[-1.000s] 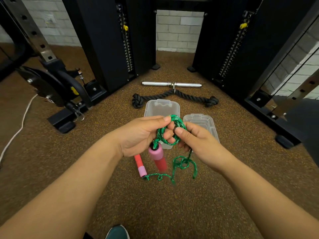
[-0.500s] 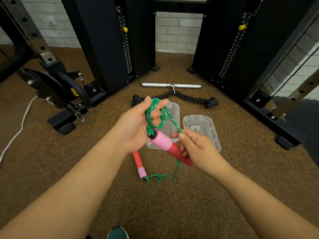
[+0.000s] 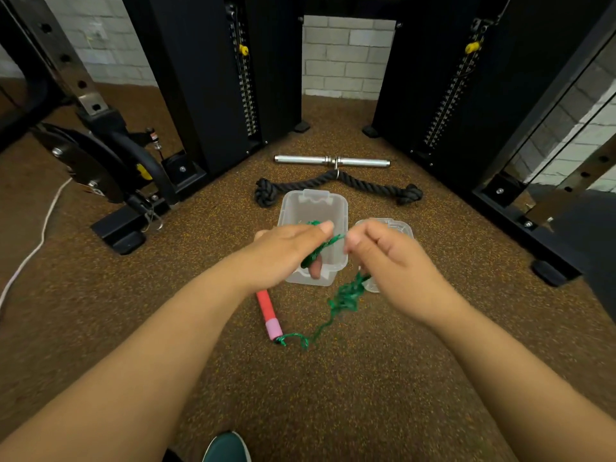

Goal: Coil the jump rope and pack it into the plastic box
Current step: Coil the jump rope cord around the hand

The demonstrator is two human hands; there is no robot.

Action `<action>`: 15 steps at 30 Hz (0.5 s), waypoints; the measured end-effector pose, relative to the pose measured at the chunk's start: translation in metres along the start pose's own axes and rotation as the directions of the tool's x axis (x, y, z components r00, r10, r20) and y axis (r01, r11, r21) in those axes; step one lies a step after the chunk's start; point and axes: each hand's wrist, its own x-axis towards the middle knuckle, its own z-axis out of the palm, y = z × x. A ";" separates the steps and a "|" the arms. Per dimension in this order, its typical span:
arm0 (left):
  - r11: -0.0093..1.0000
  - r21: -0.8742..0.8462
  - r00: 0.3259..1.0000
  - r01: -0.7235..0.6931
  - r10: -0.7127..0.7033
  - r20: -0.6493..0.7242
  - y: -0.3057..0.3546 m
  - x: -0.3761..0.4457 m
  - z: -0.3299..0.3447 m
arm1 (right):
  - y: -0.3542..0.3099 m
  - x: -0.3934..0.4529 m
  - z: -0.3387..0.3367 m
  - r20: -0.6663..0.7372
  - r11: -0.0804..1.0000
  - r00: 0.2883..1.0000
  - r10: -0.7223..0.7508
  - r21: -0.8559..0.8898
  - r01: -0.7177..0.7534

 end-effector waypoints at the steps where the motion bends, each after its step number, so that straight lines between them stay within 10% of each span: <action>1: 0.999 -0.052 0.999 -0.008 0.011 0.051 0.003 0.001 -0.002 | 0.002 0.003 -0.005 -0.043 0.997 0.998 0.049 0.056 -0.047; 15: 0.787 -0.617 0.999 -0.024 0.004 -0.033 0.010 0.000 -0.007 | 0.026 0.006 -0.009 0.107 0.939 0.970 0.219 0.245 -0.239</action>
